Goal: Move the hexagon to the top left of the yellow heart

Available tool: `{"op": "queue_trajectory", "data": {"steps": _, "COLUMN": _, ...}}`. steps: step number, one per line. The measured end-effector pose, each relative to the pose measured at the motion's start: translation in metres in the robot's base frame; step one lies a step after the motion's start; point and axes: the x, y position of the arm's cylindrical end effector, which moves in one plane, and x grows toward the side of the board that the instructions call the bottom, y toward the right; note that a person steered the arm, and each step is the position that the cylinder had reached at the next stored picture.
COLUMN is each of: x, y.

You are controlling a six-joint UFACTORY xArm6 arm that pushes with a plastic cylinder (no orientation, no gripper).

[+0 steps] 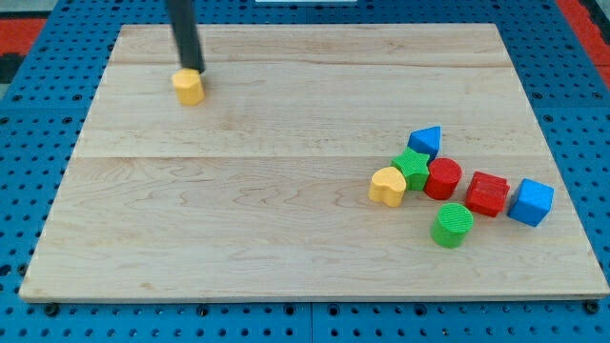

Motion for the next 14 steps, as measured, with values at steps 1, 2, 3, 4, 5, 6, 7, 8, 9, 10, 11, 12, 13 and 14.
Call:
{"op": "queue_trajectory", "data": {"steps": 1, "x": 0.033, "y": 0.019}}
{"op": "queue_trajectory", "data": {"steps": 2, "x": 0.087, "y": 0.007}}
{"op": "queue_trajectory", "data": {"steps": 3, "x": 0.092, "y": -0.020}}
{"op": "queue_trajectory", "data": {"steps": 4, "x": 0.097, "y": -0.029}}
{"op": "queue_trajectory", "data": {"steps": 5, "x": 0.131, "y": -0.026}}
{"op": "queue_trajectory", "data": {"steps": 6, "x": 0.153, "y": 0.036}}
{"op": "queue_trajectory", "data": {"steps": 7, "x": 0.152, "y": 0.136}}
{"op": "queue_trajectory", "data": {"steps": 8, "x": 0.134, "y": 0.133}}
{"op": "queue_trajectory", "data": {"steps": 9, "x": 0.122, "y": 0.169}}
{"op": "queue_trajectory", "data": {"steps": 10, "x": 0.119, "y": 0.216}}
{"op": "queue_trajectory", "data": {"steps": 11, "x": 0.114, "y": 0.229}}
{"op": "queue_trajectory", "data": {"steps": 12, "x": 0.100, "y": 0.220}}
{"op": "queue_trajectory", "data": {"steps": 13, "x": 0.062, "y": 0.238}}
{"op": "queue_trajectory", "data": {"steps": 14, "x": 0.087, "y": 0.238}}
